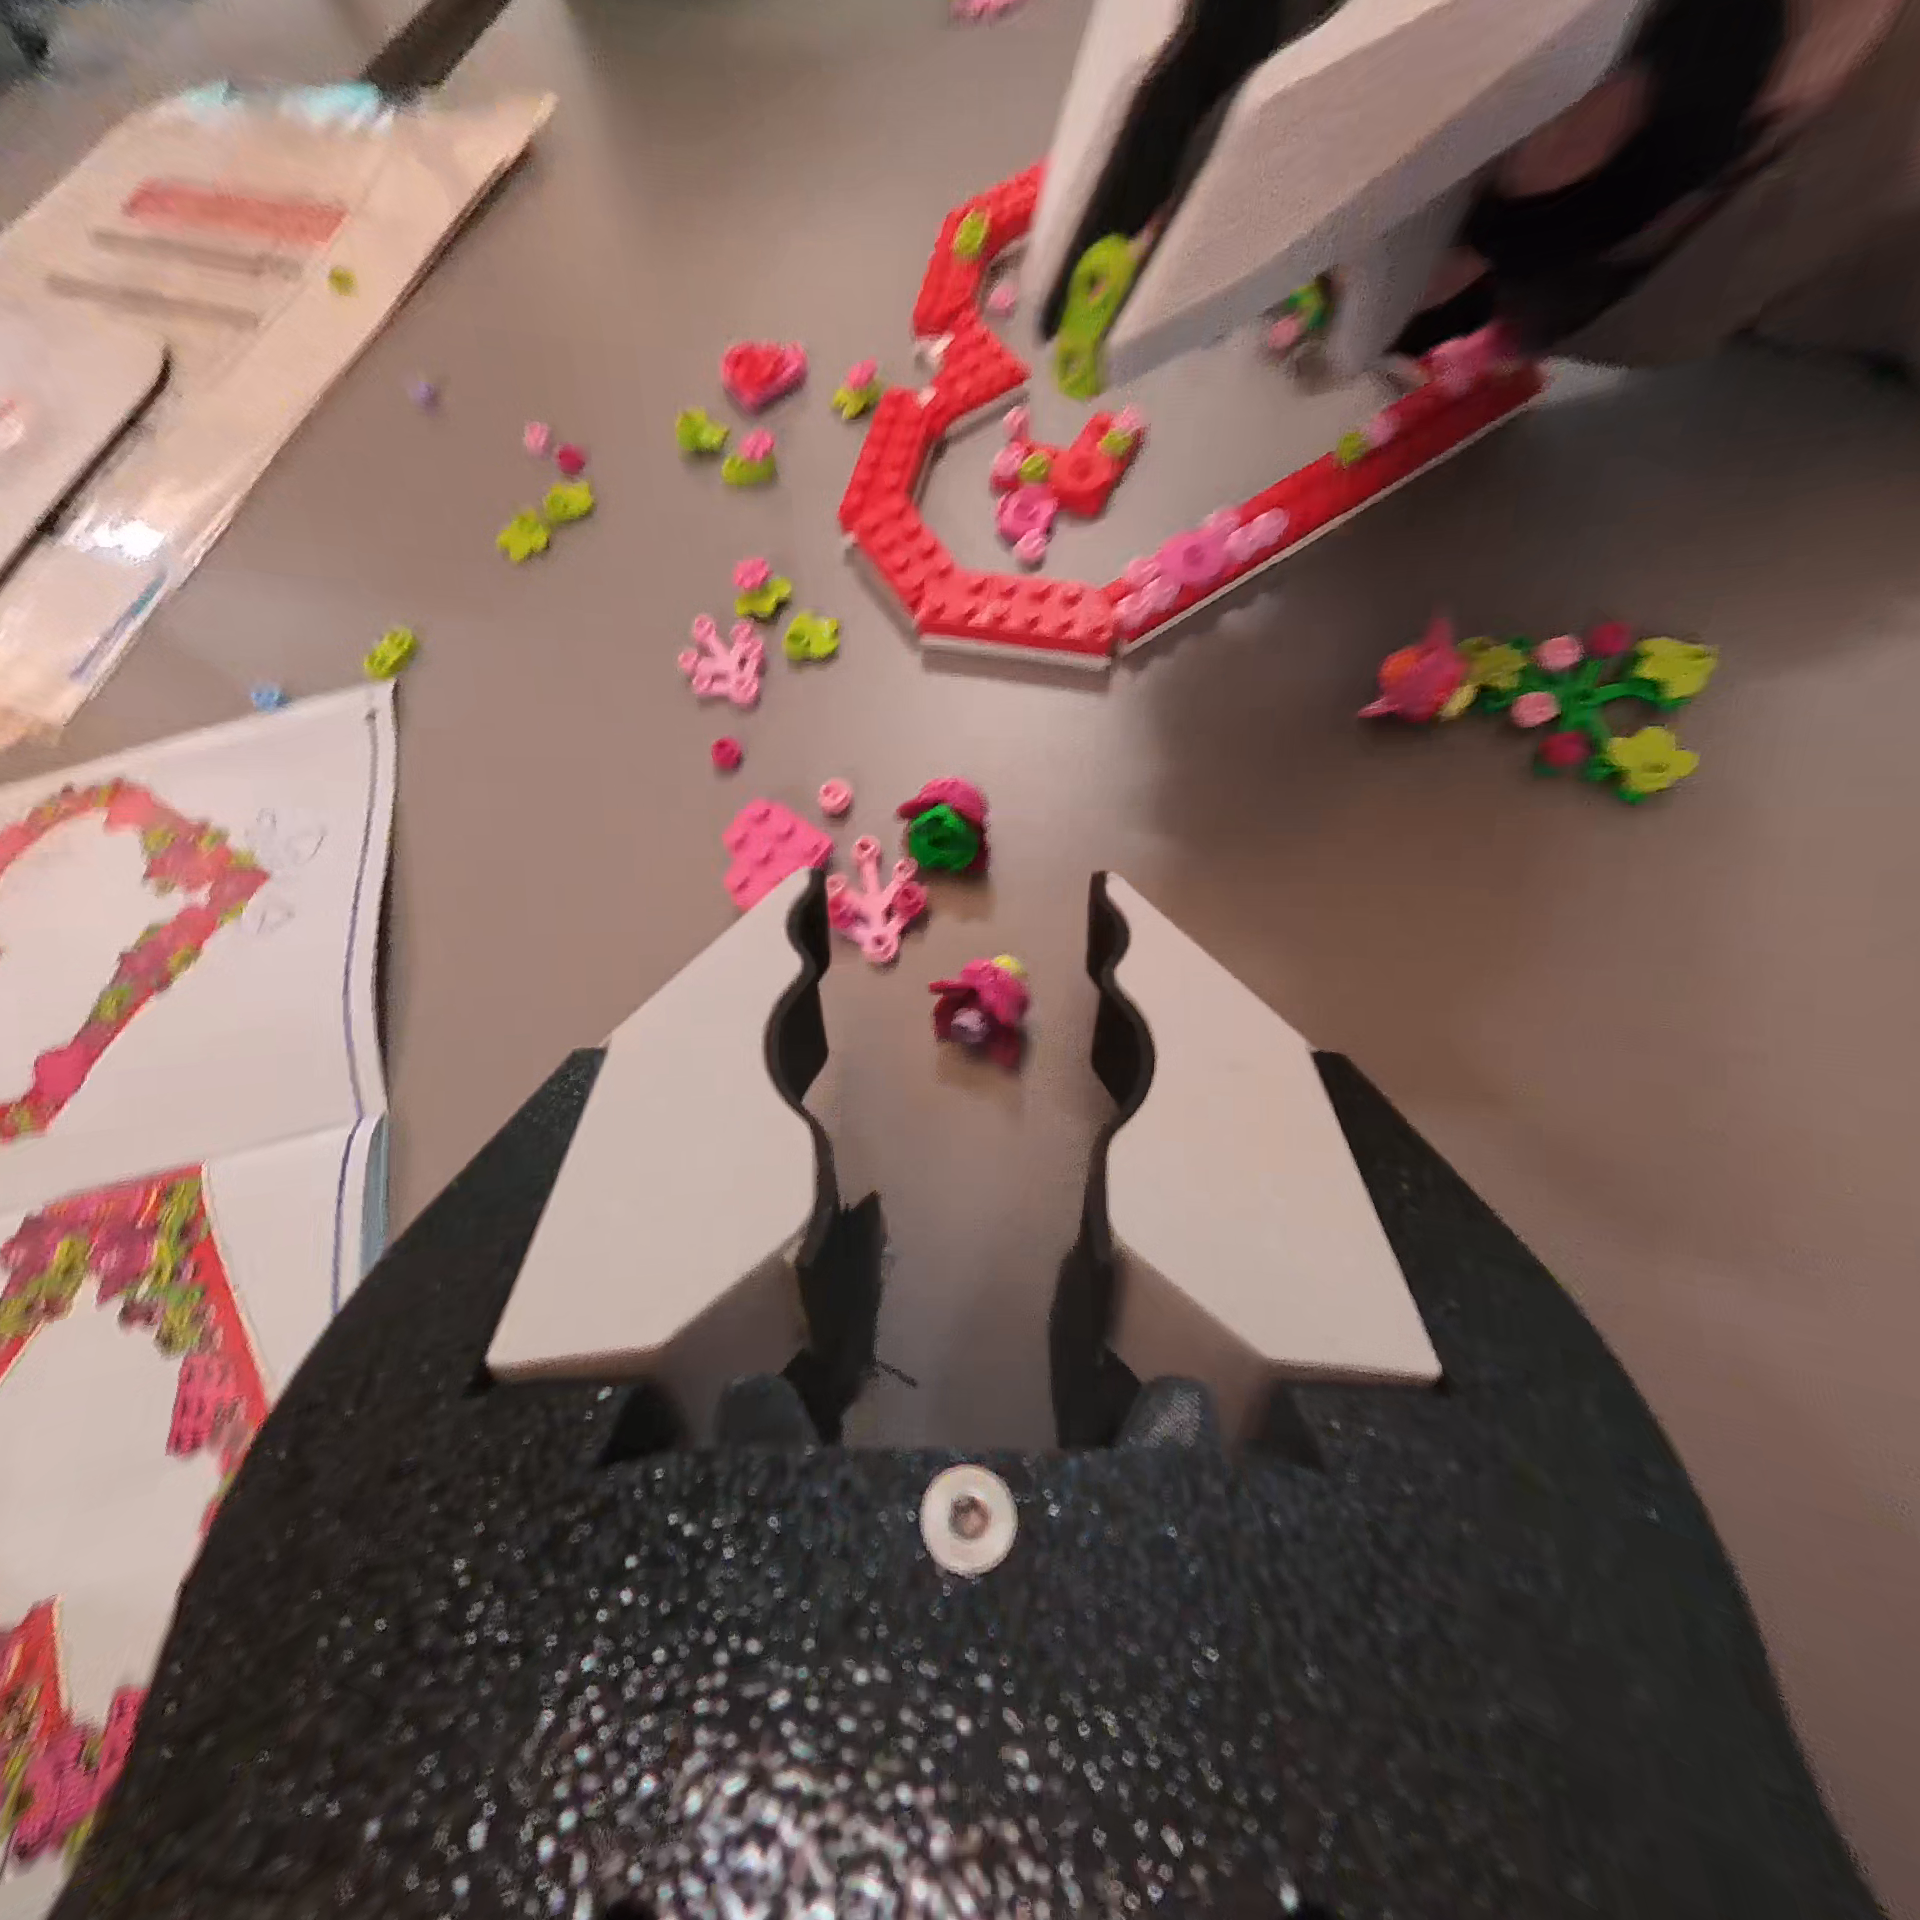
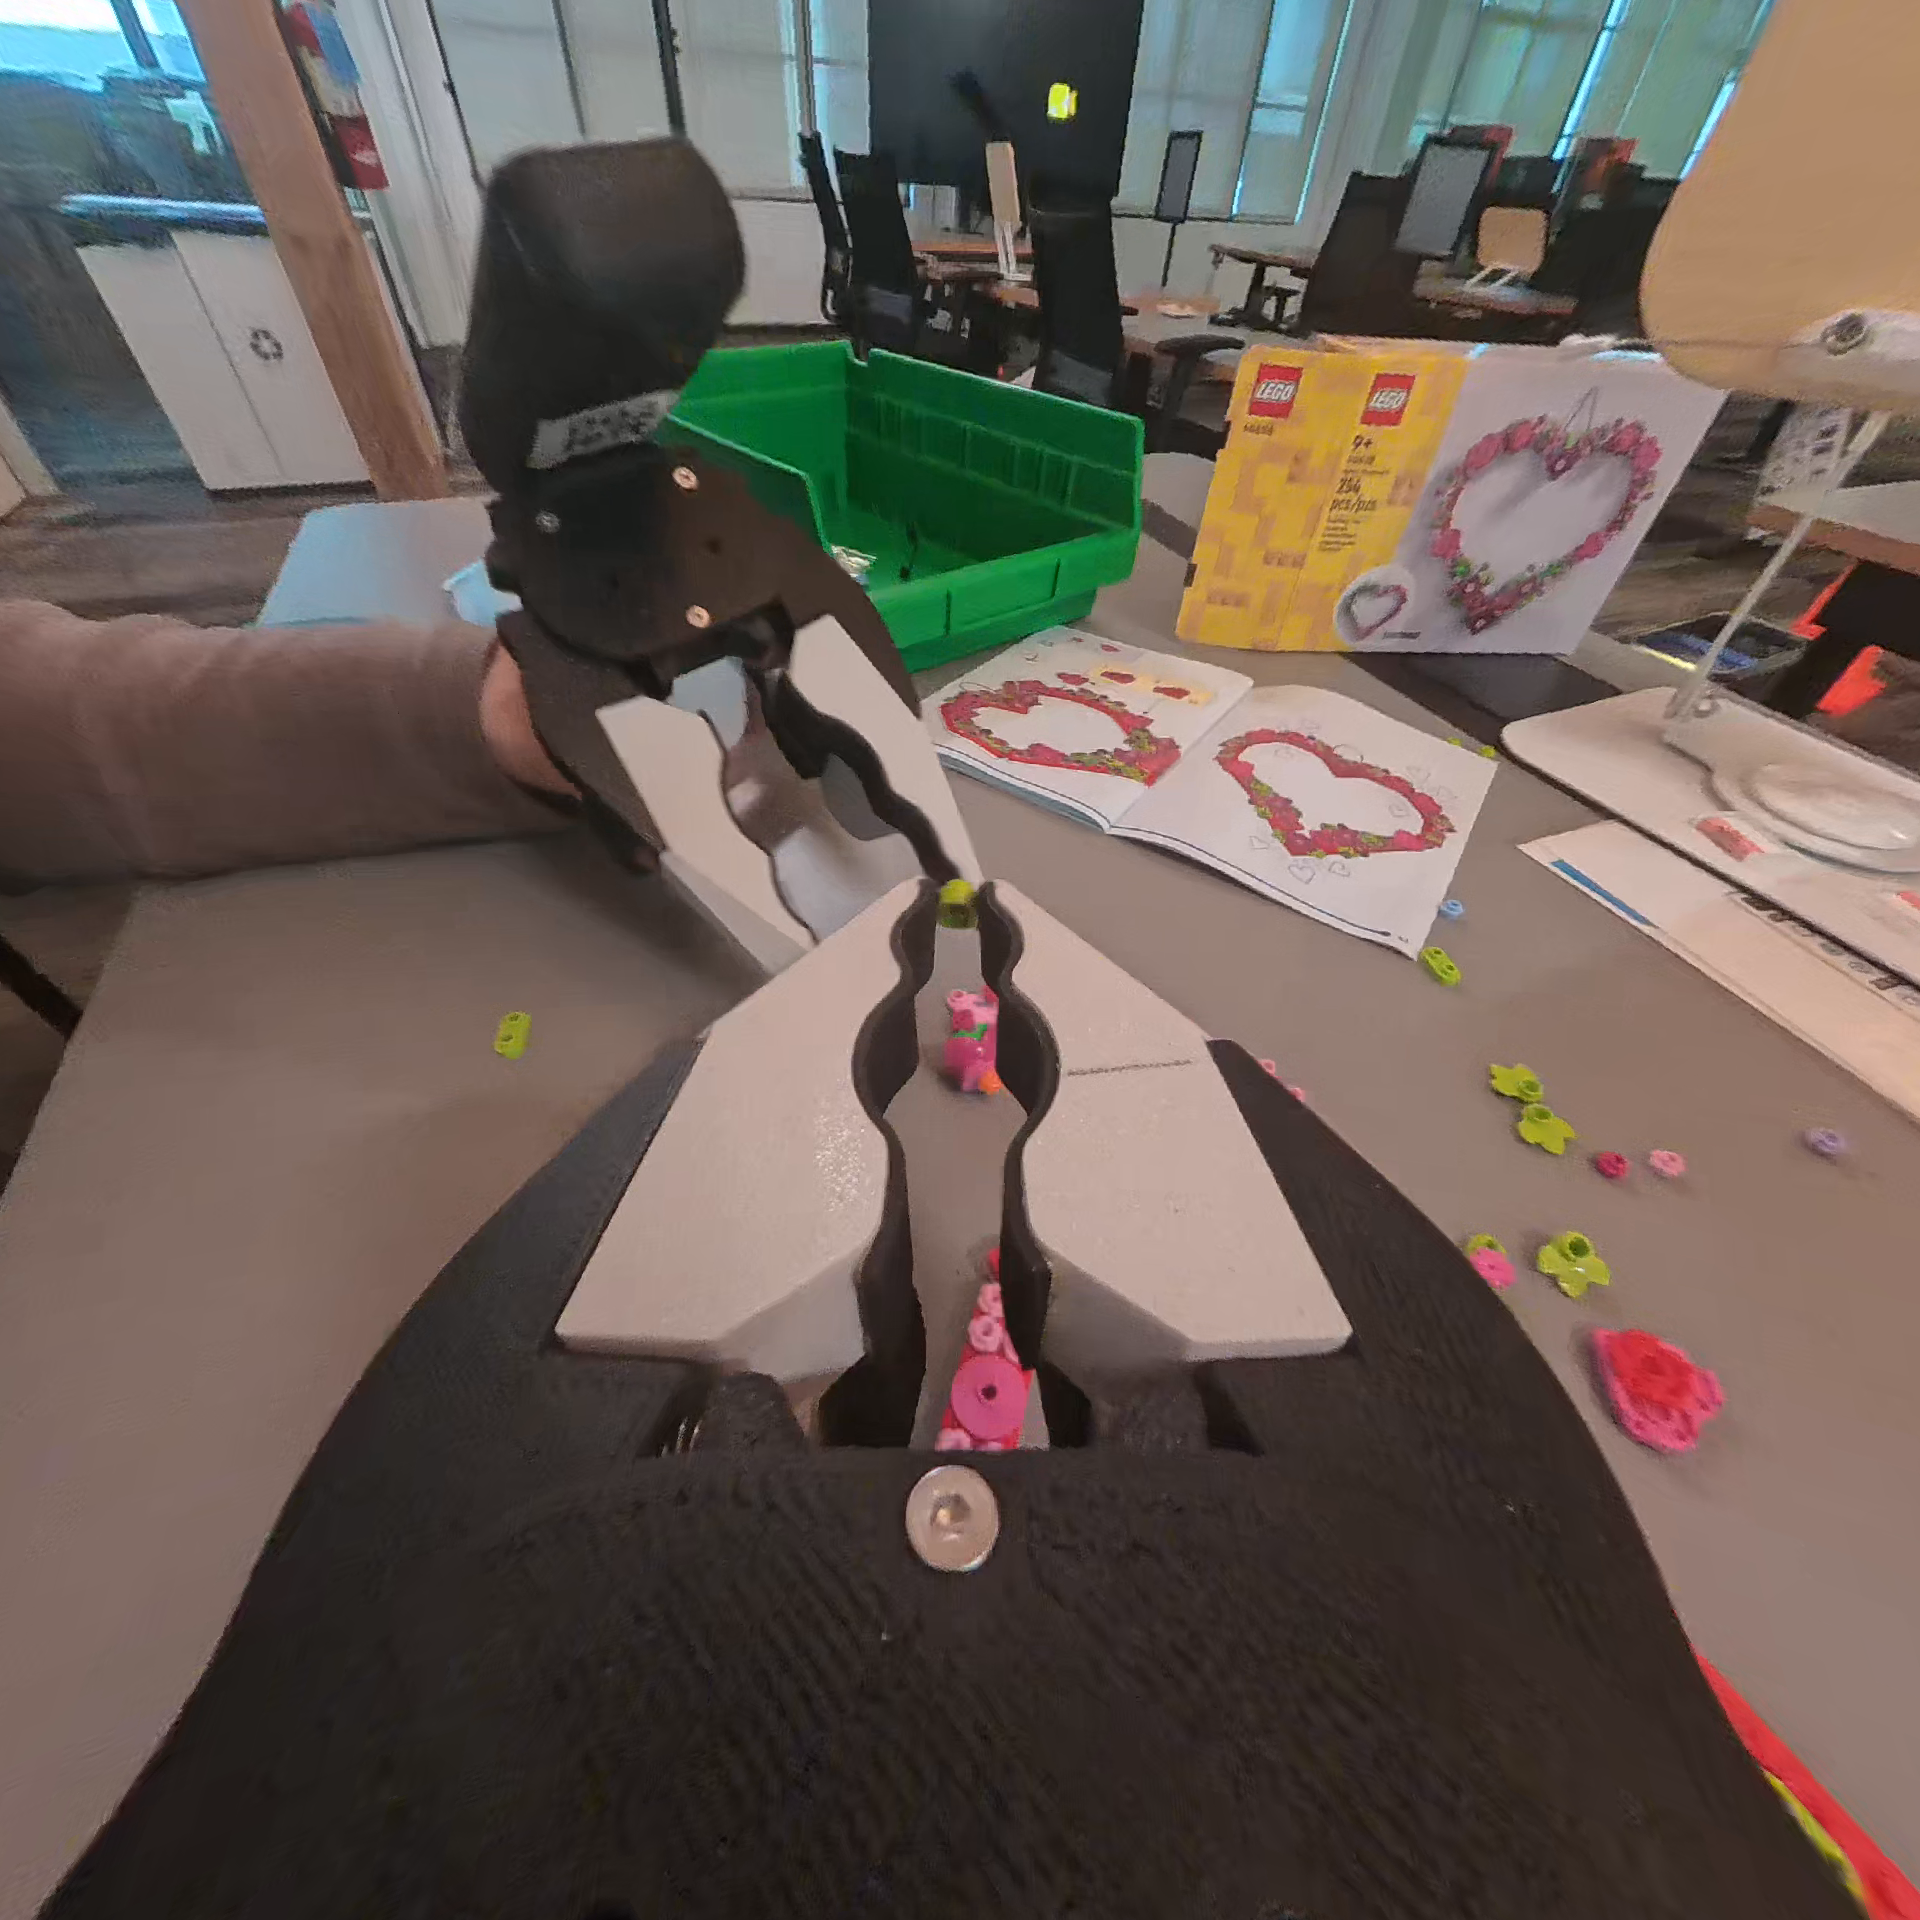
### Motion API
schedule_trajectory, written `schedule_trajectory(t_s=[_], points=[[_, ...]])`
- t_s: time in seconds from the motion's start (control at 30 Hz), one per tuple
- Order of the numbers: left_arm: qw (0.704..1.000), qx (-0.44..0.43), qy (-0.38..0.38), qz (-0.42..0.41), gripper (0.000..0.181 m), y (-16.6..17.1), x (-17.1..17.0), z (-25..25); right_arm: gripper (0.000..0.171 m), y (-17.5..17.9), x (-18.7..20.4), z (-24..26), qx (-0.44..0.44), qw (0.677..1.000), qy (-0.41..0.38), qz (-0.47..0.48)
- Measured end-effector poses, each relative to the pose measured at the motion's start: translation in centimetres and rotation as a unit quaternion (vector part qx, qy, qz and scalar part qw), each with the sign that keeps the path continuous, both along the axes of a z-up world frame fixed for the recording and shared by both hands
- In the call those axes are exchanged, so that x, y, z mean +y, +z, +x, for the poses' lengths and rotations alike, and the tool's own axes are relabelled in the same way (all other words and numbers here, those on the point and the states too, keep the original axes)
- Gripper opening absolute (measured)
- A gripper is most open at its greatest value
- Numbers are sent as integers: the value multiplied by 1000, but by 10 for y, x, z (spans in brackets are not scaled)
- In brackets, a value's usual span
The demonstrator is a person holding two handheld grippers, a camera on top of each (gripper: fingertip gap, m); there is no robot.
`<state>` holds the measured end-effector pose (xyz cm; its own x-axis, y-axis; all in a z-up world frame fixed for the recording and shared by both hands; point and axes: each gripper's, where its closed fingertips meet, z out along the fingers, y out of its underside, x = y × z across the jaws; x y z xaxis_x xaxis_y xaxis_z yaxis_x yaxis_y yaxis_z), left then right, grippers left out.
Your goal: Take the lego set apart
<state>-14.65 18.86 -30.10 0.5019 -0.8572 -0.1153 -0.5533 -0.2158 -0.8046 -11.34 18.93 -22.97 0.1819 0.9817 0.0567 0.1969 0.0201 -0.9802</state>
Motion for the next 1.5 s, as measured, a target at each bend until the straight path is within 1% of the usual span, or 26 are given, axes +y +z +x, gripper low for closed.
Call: schedule_trajectory(t_s=[0.03,0.1,0.17,0.23,0.3,0.33,0.4,0.47,0.5,0.6,0.7,0.77,0.83,0.9,0.97,1.0,1.07,1.1,1.17,1.23,1.27,1.33,1.4,1.47,1.5], points=[[1000,-12,-21,5,46,5,-5,6,7,0,-2,0,-3,1000,3,10],[997,-37,-57,31,47,17,-14,17,7,2,-9,-3,-1,1000,19,16],[990,-63,-83,97,43,38,-22,28,7,6,-18,-7,15,999,43,-3],[977,-75,-79,185,36,62,-26,34,6,13,-26,-11,46,996,68,-36],[959,-63,-61,271,22,79,-30,37,6,22,-33,-12,84,989,94,-82],[949,-50,-53,308,19,85,-31,37,7,27,-35,-12,103,984,105,-104],[930,-28,-35,364,13,93,-32,36,7,36,-39,-11,136,972,126,-143],[913,-23,-19,406,6,103,-34,34,7,43,-43,-10,164,959,149,-177],[905,-21,-18,424,6,106,-36,34,7,47,-45,-10,177,952,158,-193],[888,-19,-16,459,11,112,-40,35,6,52,-44,-10,202,939,164,-225],[881,-23,-17,473,12,116,-44,37,6,53,-42,-9,212,932,165,-243],[883,-14,-11,470,11,114,-41,37,6,52,-42,-10,212,930,166,-250],[876,-9,-4,481,2,116,-40,34,7,52,-43,-10,212,929,169,-254],[874,1,-2,487,1,116,-39,32,7,53,-43,-11,217,928,167,-253],[870,18,12,493,2,121,-34,22,17,57,-39,-9,229,930,156,-242],[865,33,37,500,1,127,-28,8,22,59,-35,-6,232,934,142,-230],[864,70,121,484,1,139,-6,-40,25,63,-25,0,233,947,106,-196],[870,87,178,452,2,143,6,-73,26,65,-20,5,236,951,86,-178],[878,124,296,355,2,138,25,-144,25,67,-8,12,231,961,42,-148],[873,140,392,254,2,124,33,-207,24,62,3,17,207,970,-3,-125],[869,144,427,205,2,115,34,-233,24,59,7,18,192,975,-18,-111],[857,146,479,123,2,99,33,-272,22,52,9,18,158,983,-38,-80],[841,150,508,112,2,99,34,-298,21,43,11,16,116,990,-54,-52],[825,155,538,79,2,95,32,-319,21,32,11,11,72,995,-62,-28],[817,154,552,62,6,92,32,-327,21,26,10,9,51,997,-64,-16]])
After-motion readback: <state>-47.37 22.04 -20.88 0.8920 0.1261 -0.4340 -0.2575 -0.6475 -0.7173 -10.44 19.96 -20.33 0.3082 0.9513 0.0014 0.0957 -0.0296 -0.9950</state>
